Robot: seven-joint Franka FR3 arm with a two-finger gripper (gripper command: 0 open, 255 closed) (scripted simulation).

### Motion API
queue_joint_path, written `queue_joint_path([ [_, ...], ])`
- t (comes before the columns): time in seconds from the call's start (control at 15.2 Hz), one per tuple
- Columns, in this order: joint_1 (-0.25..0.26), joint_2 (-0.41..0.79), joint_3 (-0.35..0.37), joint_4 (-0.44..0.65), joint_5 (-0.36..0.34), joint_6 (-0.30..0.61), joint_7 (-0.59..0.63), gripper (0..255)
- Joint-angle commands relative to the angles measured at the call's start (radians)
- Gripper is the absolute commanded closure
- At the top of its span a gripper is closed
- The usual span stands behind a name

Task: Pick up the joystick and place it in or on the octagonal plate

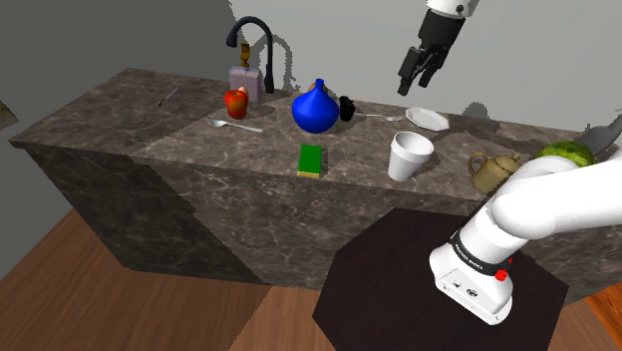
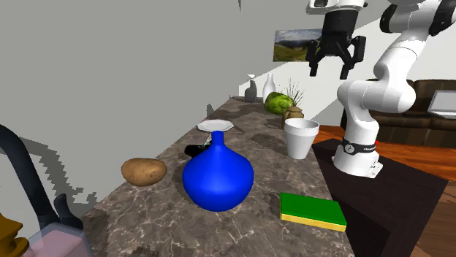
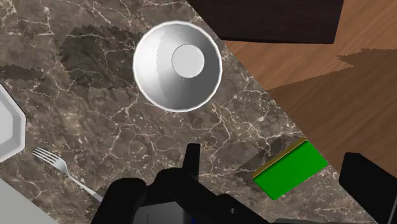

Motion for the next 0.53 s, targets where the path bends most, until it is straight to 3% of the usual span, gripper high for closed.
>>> queue_joint_path([
  [0.0,0.000,0.000,0.000,0.000,0.000,0.000,0.000,0],
  [0.46,-0.048,0.221,-0.021,0.030,-0.010,0.207,0.035,0],
])
